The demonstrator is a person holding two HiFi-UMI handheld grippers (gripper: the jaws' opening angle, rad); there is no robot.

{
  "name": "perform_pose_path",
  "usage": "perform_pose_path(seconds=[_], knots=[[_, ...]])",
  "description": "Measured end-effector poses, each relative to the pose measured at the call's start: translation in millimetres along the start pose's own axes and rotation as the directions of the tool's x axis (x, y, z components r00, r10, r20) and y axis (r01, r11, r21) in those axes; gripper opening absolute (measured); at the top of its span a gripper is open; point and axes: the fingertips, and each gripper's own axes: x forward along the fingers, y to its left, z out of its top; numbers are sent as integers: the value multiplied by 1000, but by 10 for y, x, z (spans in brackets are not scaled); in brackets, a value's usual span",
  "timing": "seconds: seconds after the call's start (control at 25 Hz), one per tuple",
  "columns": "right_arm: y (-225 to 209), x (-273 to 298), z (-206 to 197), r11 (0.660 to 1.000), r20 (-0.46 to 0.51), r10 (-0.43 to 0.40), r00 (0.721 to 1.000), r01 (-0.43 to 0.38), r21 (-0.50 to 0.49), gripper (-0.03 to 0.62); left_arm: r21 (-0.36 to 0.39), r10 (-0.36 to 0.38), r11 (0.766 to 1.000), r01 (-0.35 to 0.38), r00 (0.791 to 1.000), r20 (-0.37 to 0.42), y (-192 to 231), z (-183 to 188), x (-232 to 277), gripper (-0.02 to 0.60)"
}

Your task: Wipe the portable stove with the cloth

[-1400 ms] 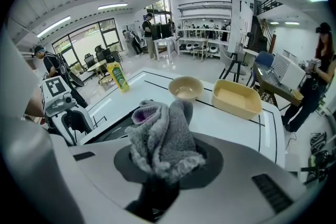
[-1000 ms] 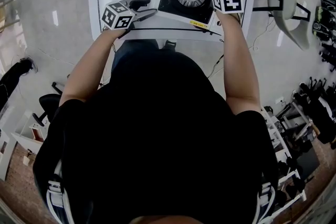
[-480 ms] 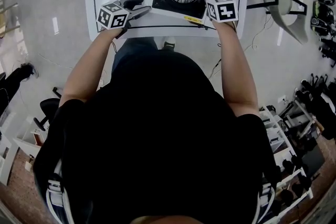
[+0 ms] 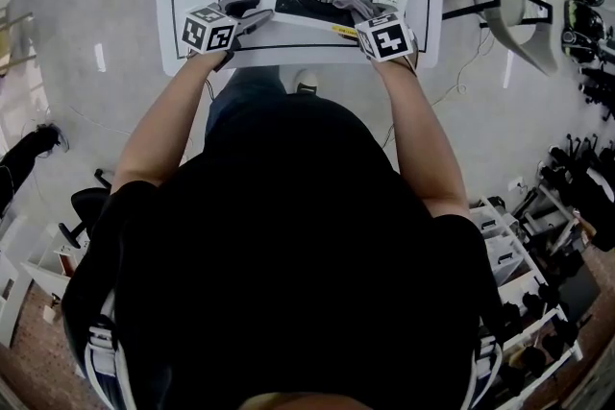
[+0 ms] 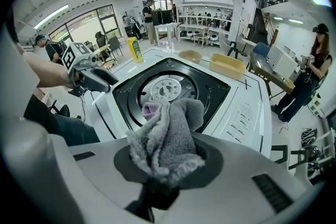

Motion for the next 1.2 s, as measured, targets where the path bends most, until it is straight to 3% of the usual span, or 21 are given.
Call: perform_pose_path(seconds=[0.52,0.84,0.96,1.04,1.2], knots=[[621,45,-13,997,-16,35,999,-36,-74,106,0,15,1000,-15,1000,7,-40,-50,-28,216],[713,54,46,996,-11,30,999,-31,-88,106,34,33,999,-33,999,-7,-55,-62,-62,217],[704,27,41,996,-11,29,1000,-30,-86,106,82,68,994,-65,997,-38,-86,-59,-83,203],[691,-35,92,996,14,28,1000,-27,-85,107,120,85,990,-78,995,-55,-141,-27,-111,159],[670,-299,232,996,98,35,995,-26,-87,107,138,75,988,-73,997,-11,-317,138,-234,158]])
